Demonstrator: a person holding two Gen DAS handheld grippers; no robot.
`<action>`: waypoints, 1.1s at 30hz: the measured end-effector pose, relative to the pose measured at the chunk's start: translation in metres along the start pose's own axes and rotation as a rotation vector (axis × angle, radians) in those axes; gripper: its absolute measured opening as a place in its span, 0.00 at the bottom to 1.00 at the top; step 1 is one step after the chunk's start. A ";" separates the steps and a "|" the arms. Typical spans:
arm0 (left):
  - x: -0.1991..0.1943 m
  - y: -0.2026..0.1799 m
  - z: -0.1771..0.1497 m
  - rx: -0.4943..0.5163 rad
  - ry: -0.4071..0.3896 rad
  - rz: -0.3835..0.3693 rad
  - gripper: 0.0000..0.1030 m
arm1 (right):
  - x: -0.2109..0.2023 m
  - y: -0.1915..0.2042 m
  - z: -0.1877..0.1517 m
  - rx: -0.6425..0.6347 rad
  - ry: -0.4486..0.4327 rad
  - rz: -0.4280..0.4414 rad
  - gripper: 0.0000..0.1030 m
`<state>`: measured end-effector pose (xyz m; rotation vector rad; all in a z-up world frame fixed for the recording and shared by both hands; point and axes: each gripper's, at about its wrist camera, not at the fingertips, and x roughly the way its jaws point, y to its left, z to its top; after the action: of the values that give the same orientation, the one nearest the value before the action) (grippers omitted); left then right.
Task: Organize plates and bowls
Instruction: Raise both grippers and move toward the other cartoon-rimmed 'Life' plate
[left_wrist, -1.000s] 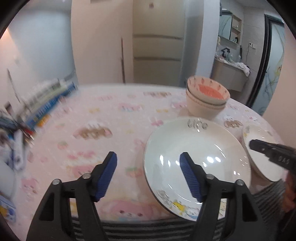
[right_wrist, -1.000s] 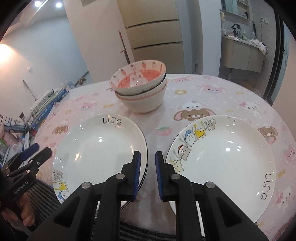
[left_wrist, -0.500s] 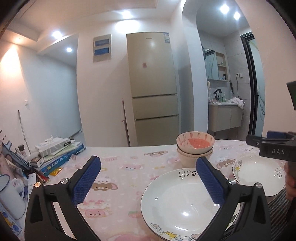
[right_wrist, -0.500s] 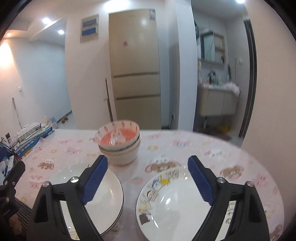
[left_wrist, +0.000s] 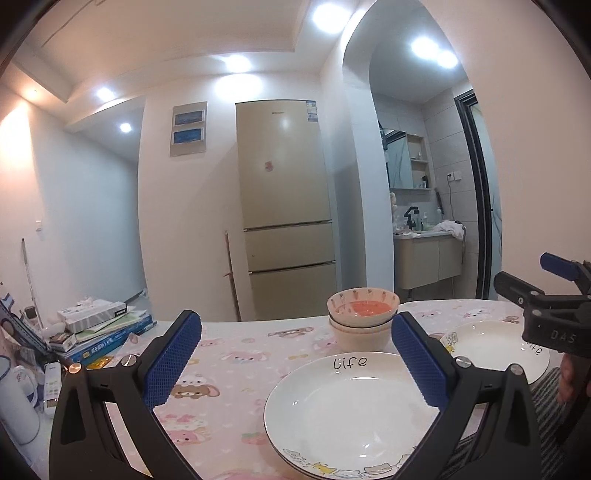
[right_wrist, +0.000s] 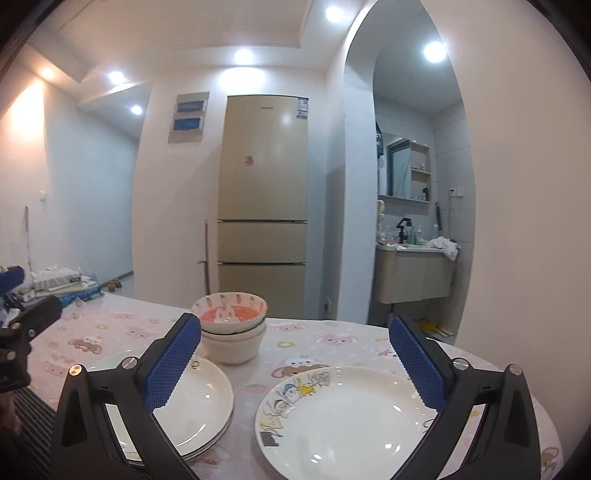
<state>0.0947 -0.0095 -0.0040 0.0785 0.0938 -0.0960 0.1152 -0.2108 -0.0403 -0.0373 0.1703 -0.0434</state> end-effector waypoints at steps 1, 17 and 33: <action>0.000 -0.001 0.000 0.004 0.004 0.003 1.00 | -0.001 0.000 0.000 0.002 -0.005 0.014 1.00; -0.010 -0.007 0.015 0.007 -0.035 -0.031 1.00 | -0.008 -0.003 0.010 0.011 -0.003 0.021 1.00; -0.009 -0.089 0.094 -0.045 0.073 -0.245 1.00 | -0.049 -0.116 0.086 0.075 0.033 -0.040 1.00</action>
<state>0.0852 -0.1045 0.0837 0.0252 0.1782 -0.3354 0.0772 -0.3212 0.0573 0.0352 0.2011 -0.0907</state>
